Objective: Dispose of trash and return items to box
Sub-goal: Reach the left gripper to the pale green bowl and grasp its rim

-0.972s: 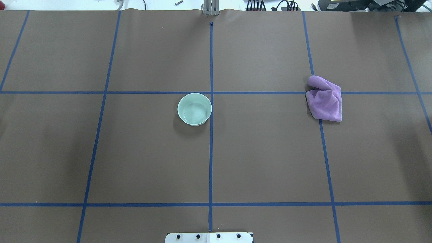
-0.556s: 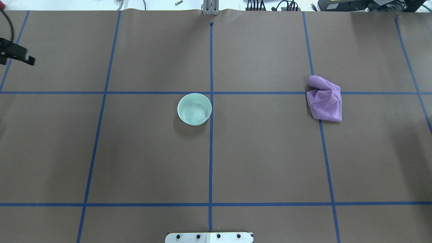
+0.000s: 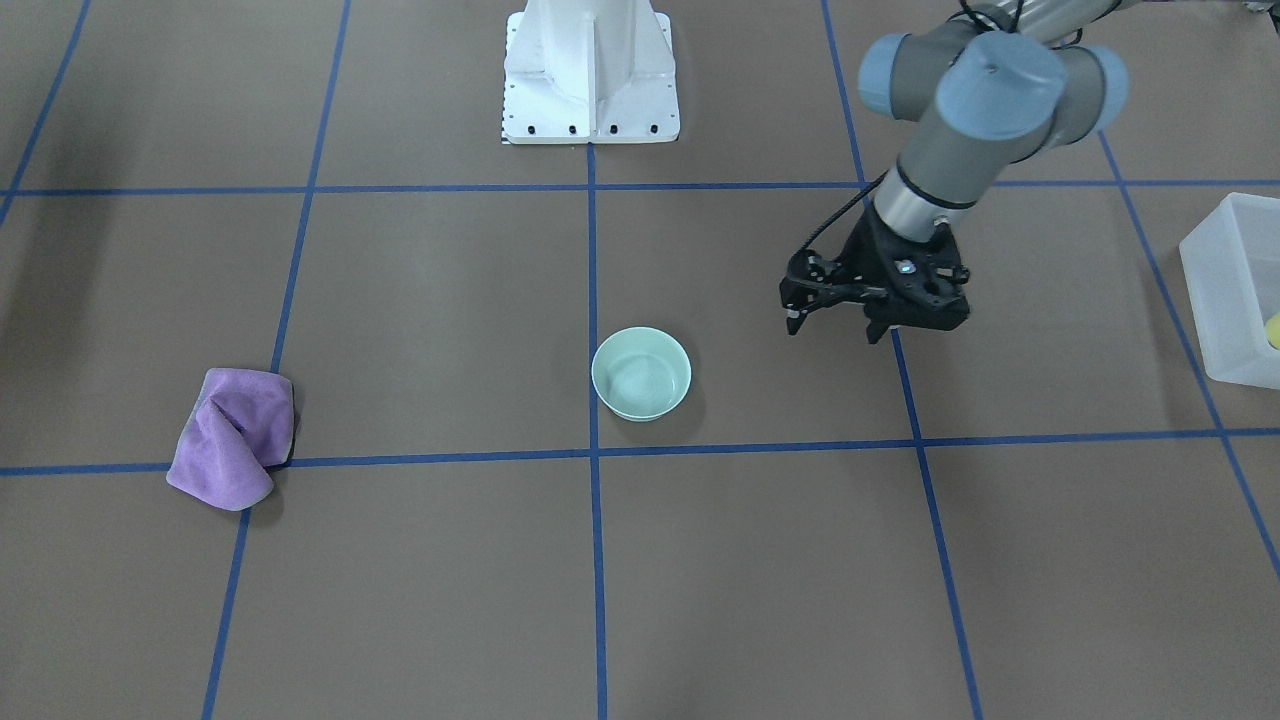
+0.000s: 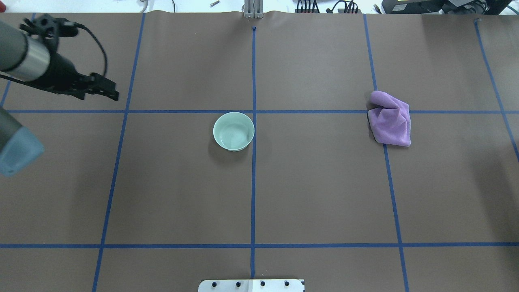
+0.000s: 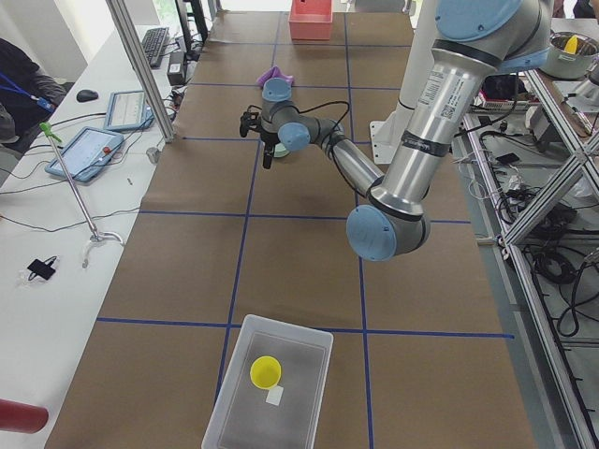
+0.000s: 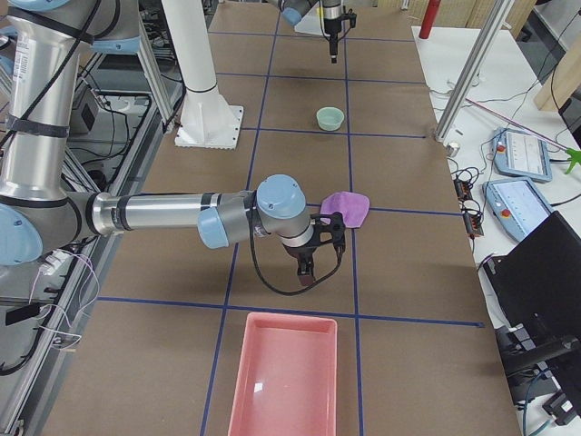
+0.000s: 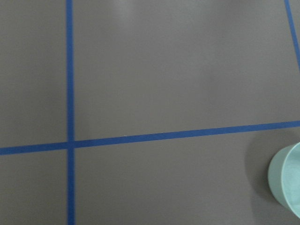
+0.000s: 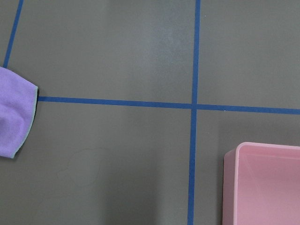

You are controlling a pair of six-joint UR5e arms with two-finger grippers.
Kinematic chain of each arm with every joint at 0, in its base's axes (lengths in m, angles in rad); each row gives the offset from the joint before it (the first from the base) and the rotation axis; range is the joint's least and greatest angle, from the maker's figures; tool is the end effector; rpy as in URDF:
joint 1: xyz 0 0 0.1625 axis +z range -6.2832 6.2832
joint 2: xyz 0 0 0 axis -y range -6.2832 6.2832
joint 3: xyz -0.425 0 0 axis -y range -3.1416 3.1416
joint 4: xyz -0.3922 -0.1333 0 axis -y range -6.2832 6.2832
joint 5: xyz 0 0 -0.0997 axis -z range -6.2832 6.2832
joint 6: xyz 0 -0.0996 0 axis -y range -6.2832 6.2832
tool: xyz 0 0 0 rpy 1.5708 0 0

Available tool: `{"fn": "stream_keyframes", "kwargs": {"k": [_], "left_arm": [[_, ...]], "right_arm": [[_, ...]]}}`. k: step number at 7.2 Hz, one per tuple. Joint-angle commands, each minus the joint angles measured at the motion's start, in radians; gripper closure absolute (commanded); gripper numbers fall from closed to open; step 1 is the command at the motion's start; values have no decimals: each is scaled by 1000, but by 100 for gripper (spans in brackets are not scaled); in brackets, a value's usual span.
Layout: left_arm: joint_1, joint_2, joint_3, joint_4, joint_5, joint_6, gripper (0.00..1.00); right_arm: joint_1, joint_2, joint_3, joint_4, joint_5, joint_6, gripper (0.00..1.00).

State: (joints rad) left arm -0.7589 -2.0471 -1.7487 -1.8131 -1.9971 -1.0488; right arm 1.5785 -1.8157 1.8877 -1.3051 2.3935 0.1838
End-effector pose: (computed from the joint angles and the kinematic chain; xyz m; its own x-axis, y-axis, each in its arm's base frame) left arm 0.4004 -0.5067 0.2803 0.5882 0.0678 -0.8058 0.1141 0.9796 0.1657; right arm 0.0634 -0.4042 0.5775 0.6693 -0.0612 0.7405 -0.1318 0.9710 0.1993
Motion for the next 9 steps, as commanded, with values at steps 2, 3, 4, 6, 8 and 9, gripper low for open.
{"fn": "stream_keyframes", "kwargs": {"k": [2, 3, 4, 6, 8, 9], "left_arm": [[93, -122, 158, -78, 72, -86, 10], [113, -151, 196, -109, 89, -123, 13], [157, -162, 213, -112, 122, -132, 19], [171, -169, 239, -120, 146, -134, 48], [173, -177, 299, -193, 146, -134, 69], [171, -189, 299, -193, 146, -135, 94]], "right_arm": [[0, -2, -5, 1, -2, -1, 0], [0, -2, -7, 1, -2, -1, 0], [0, -2, -7, 0, -4, -1, 0], [0, -2, -18, 1, -5, -1, 0], [0, -2, -24, 3, -5, -1, 0], [0, -2, -25, 3, -5, -1, 0]]}}
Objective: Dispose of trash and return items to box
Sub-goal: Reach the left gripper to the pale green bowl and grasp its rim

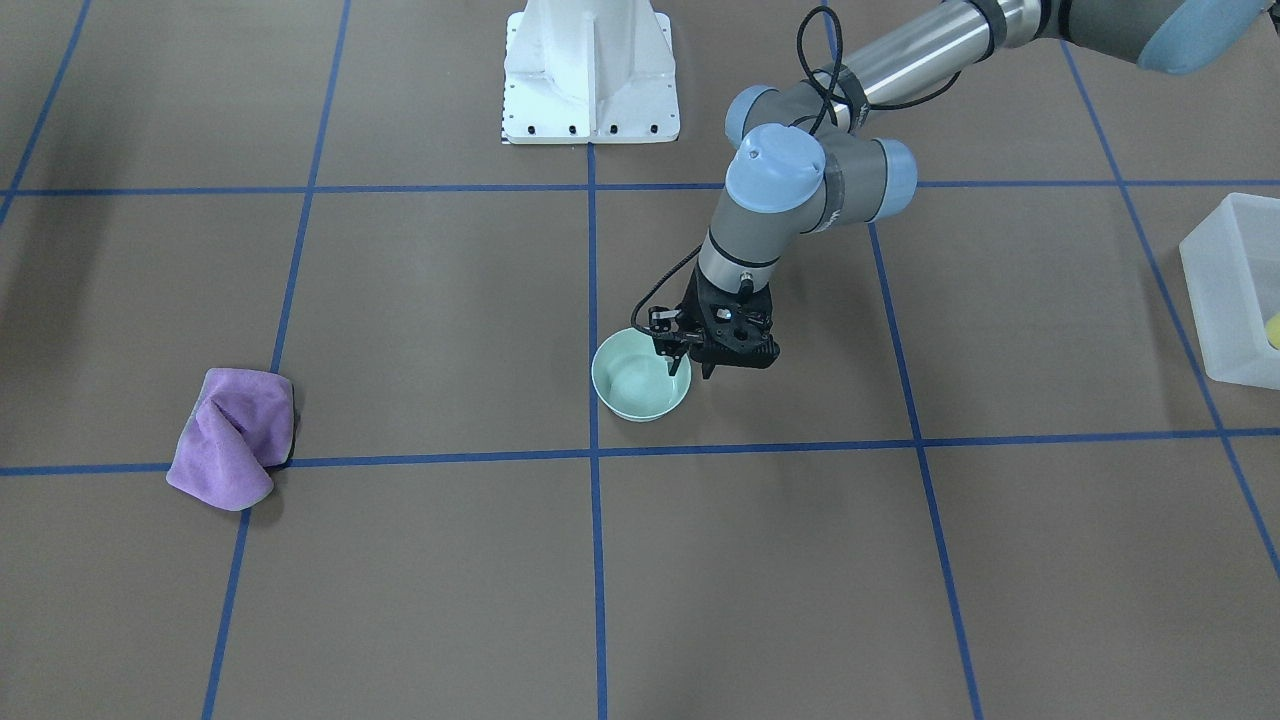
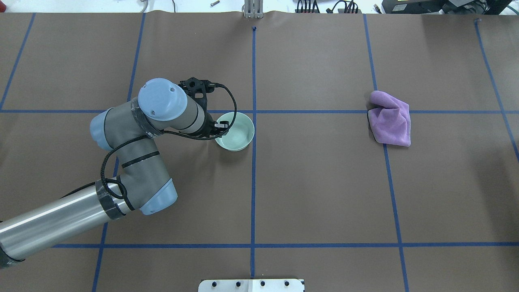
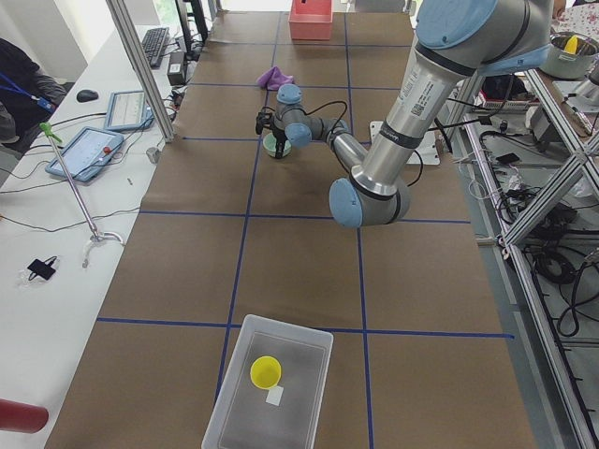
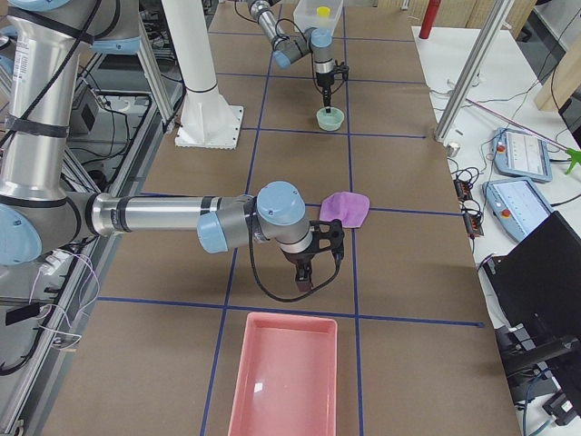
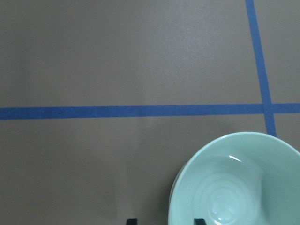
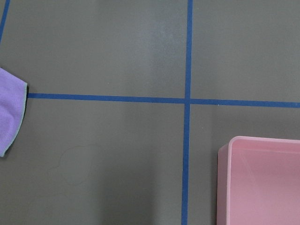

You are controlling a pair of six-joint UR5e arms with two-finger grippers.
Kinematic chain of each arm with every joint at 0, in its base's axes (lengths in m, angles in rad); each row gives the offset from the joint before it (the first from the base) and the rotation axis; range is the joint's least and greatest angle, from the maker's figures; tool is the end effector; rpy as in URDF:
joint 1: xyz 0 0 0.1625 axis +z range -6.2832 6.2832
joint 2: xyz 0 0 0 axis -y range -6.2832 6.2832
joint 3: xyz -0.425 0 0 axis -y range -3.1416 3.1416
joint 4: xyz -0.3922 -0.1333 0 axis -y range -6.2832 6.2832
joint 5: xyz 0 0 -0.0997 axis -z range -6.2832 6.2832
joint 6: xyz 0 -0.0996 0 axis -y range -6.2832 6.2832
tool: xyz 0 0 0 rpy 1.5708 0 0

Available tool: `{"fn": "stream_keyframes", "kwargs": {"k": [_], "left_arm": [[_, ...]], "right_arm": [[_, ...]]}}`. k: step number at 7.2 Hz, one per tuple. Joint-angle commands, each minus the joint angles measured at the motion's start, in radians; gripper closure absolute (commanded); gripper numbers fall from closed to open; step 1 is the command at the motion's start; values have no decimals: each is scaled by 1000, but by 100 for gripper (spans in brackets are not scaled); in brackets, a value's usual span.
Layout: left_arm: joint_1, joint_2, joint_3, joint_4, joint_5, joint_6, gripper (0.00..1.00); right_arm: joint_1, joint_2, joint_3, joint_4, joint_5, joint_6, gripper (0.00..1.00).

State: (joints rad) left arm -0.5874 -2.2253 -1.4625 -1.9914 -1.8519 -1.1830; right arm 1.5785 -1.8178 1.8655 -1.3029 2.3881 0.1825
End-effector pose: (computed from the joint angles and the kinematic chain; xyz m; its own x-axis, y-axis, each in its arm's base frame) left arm 0.5484 -0.4921 0.2682 0.5671 0.0589 -0.8215 0.1382 0.9765 0.1654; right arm 0.0638 -0.4033 0.5897 0.6732 -0.0449 0.7381 -0.1317 0.9749 0.1794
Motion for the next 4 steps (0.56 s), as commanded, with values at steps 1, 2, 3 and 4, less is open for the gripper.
{"fn": "stream_keyframes", "kwargs": {"k": [1, 2, 3, 4], "left_arm": [[0, -20, 2, -17, 0, -16, 100], [0, -22, -15, -15, -1, -21, 100], [-5, -14, -51, -11, -7, -21, 100], [-35, 10, -105, 2, -12, -15, 100]], "right_arm": [[0, 0, -2, 1, 0, 0, 0], [0, 0, -2, 1, 0, 0, 0], [0, 0, -2, 1, 0, 2, 0], [0, 0, -2, 1, 0, 2, 0]]}}
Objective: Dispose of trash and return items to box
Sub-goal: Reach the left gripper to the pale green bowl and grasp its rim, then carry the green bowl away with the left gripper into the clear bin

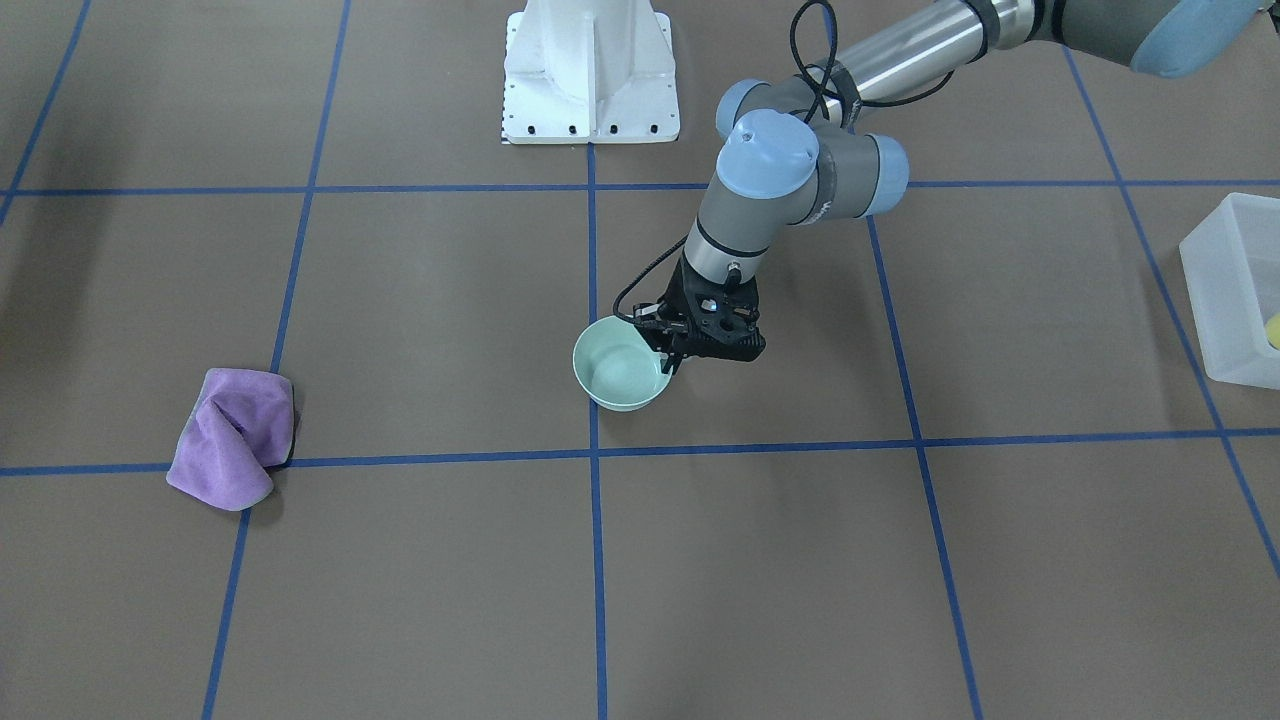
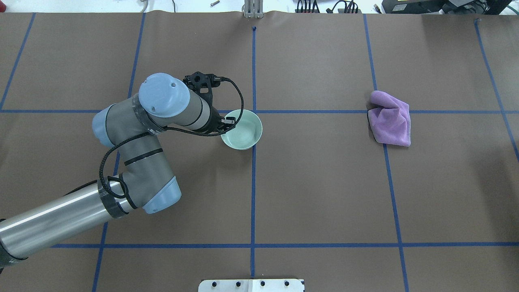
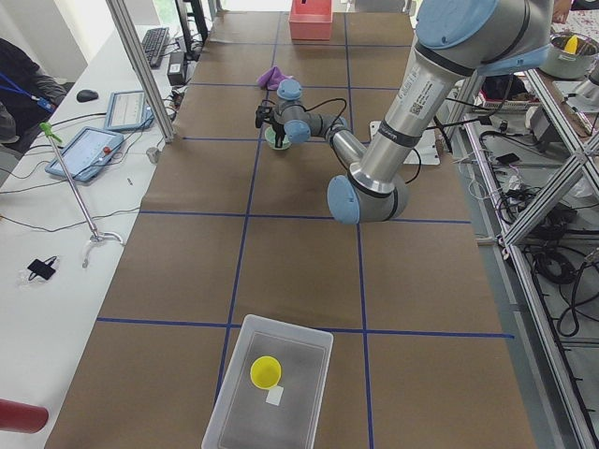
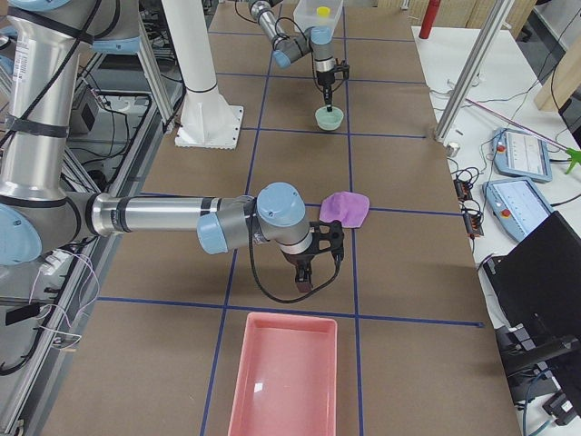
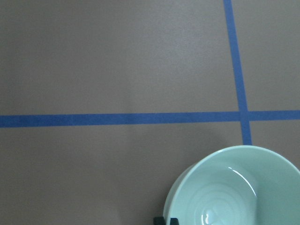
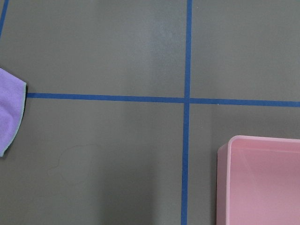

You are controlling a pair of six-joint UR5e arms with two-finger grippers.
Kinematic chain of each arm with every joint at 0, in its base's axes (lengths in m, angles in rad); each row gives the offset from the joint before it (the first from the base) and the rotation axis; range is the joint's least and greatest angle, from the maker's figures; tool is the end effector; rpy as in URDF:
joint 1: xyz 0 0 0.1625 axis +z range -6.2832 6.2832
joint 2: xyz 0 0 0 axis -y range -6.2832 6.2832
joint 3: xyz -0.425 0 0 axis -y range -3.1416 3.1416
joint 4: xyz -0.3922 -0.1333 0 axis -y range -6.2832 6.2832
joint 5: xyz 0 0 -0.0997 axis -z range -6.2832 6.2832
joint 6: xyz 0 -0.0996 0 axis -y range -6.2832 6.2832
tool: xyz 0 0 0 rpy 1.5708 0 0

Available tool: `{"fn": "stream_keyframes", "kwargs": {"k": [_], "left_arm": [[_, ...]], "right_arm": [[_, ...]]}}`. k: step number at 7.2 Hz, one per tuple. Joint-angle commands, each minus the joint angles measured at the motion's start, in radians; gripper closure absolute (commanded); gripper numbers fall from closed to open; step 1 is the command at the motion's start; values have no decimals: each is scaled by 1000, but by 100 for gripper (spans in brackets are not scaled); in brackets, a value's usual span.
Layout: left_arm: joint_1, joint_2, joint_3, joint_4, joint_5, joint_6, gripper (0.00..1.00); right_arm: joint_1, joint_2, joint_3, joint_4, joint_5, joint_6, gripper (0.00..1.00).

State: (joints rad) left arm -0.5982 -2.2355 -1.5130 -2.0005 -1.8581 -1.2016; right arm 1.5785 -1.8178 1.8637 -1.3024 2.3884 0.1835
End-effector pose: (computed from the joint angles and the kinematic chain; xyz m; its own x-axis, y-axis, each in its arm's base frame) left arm 0.5336 -0.4908 0.2362 0.5145 0.0681 -0.8548 0.1639 0.9706 0.1760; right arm 0.0637 -0.4033 0.5906 0.6728 -0.0430 0.7385 -0.1323 0.9752 0.1774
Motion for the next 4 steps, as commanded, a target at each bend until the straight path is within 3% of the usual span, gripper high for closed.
{"fn": "stream_keyframes", "kwargs": {"k": [1, 2, 4], "left_arm": [[-87, 72, -115, 61, -80, 19, 100], [-182, 120, -174, 115, -184, 119, 100], [-366, 238, -281, 254, -307, 378, 100]], "right_arm": [[0, 2, 0, 0, 0, 1, 0], [0, 0, 2, 0, 1, 1, 0], [0, 2, 2, 0, 5, 1, 0]]}}
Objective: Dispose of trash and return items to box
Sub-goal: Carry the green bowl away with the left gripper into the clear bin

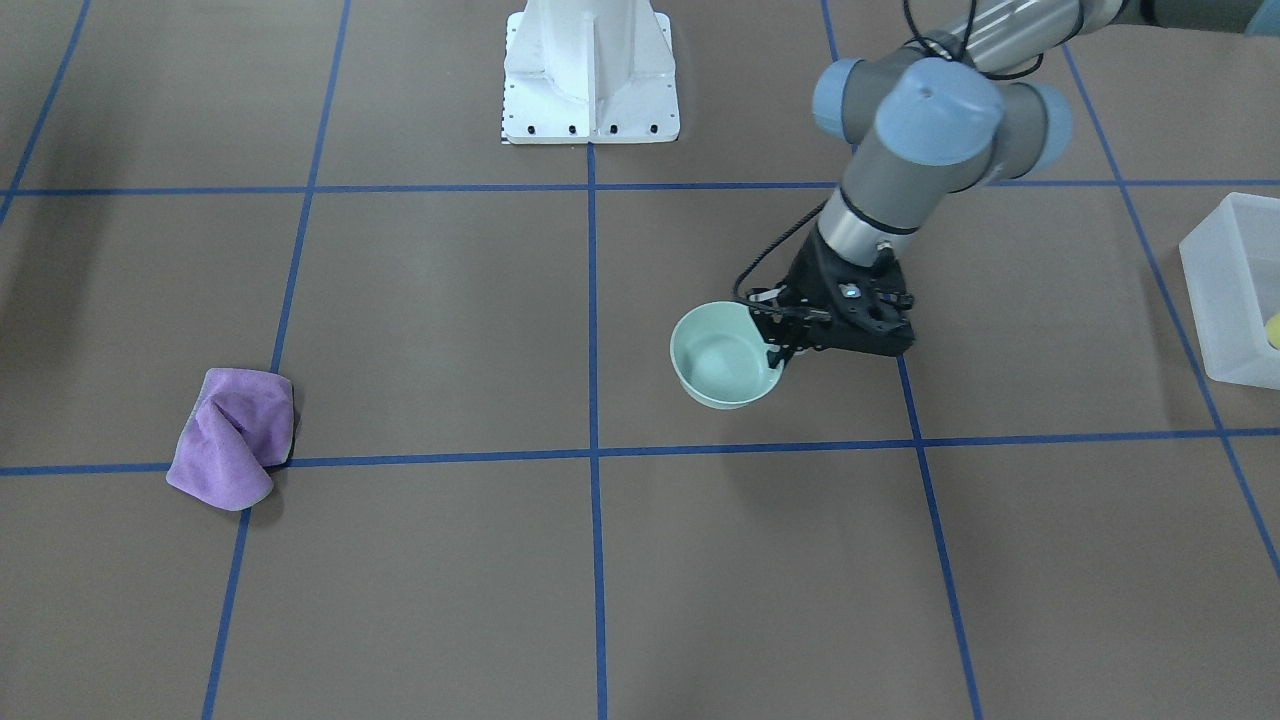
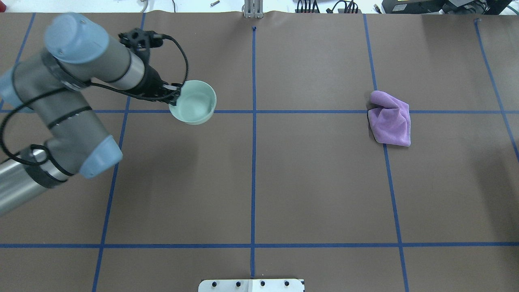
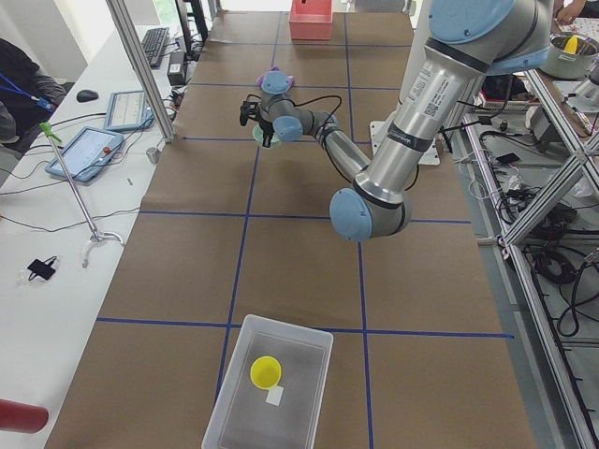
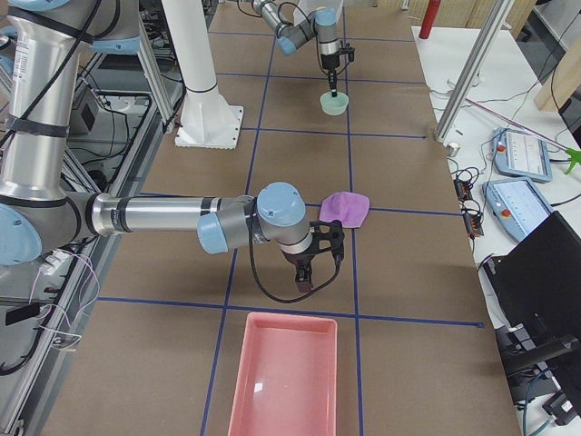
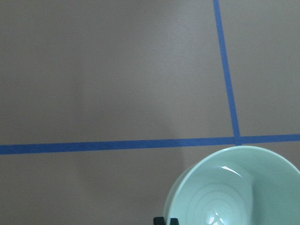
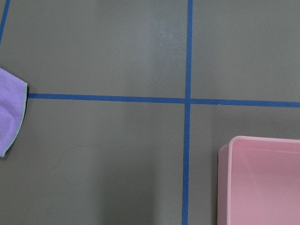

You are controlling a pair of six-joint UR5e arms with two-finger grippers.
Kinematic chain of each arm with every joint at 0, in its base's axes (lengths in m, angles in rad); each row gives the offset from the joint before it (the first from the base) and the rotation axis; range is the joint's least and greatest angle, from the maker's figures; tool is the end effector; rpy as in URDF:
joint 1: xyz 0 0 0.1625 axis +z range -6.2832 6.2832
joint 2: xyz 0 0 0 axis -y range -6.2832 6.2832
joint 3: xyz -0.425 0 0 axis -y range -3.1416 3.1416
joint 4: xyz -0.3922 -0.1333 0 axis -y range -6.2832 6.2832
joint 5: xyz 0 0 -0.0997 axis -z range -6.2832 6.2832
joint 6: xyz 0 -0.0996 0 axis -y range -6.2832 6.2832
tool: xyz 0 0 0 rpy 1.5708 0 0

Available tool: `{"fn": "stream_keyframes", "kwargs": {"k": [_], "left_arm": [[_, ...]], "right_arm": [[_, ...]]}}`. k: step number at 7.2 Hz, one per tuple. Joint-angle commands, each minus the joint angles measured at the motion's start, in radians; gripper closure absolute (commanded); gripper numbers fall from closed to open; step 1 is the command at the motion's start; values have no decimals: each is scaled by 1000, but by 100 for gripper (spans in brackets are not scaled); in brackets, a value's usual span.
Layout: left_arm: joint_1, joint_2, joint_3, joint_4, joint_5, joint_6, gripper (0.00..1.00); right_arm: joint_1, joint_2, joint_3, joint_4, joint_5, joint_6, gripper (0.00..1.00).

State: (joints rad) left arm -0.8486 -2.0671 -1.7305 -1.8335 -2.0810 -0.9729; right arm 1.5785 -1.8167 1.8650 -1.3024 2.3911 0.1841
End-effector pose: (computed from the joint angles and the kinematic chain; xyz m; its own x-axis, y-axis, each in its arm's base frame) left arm 0.3614 -0.5383 0.2705 0.5557 0.1123 -0.8238 0.1033 0.9738 0.2025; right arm 0.0636 -0.4037 0.5893 0.6708 -0.0448 0.7402 -0.1324 0.9749 0.1789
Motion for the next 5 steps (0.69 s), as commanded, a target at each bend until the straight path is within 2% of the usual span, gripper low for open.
{"fn": "stream_keyframes", "kwargs": {"k": [1, 2, 3, 5], "left_arm": [[-227, 137, -76, 120, -156, 327, 100], [-357, 203, -57, 129, -219, 526, 100], [-457, 217, -38, 188, -249, 698, 100], [-677, 231, 40, 386, -251, 1126, 100]], "right_arm": [[0, -1, 0, 0, 0, -2, 0], [0, 0, 0, 0, 0, -2, 0], [0, 0, 0, 0, 0, -2, 0], [0, 0, 0, 2, 2, -5, 0]]}}
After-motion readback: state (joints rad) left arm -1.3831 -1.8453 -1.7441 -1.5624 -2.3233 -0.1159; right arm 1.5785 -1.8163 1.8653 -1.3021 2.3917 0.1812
